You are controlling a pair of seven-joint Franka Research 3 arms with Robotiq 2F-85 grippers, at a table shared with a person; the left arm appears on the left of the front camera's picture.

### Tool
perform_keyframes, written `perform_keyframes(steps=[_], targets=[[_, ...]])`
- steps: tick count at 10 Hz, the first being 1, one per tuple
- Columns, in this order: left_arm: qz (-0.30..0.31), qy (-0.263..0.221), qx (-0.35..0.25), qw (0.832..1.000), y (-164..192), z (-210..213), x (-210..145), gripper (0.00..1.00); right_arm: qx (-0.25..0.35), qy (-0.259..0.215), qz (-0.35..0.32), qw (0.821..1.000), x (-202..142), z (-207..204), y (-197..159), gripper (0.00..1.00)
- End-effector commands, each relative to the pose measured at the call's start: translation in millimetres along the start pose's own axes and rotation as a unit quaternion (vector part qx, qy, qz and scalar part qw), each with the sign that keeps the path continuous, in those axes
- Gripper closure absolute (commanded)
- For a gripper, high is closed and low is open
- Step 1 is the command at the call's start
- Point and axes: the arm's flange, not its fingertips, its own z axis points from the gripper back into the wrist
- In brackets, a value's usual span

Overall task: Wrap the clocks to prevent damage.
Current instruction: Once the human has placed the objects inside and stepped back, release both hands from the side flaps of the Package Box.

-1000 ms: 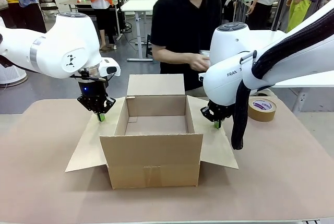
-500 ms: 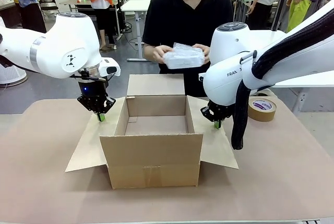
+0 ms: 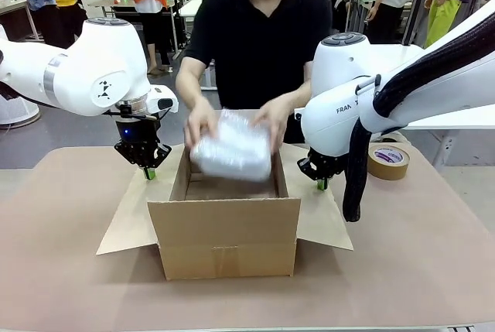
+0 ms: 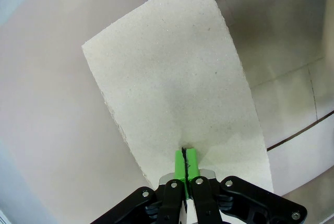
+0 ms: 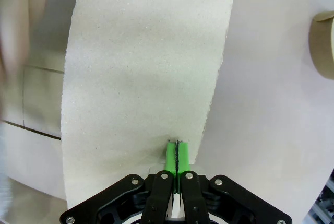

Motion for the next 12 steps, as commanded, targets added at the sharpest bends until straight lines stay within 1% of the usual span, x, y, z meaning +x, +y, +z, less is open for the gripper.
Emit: perform_keyframes(steps=[1,12], targets=[[0.0,0.001,0.0,1.0,0.3,-0.9,-0.3,0.99,-0.003,0.0,-0.001,1.0,-0.3,-0.7,0.1,0.99],[0.0,0.001,0.0,1.0,0.3,-0.9,-0.3,0.99,-0.003,0.0,-0.001,1.0,-0.3,-0.7,0.1,0.99]])
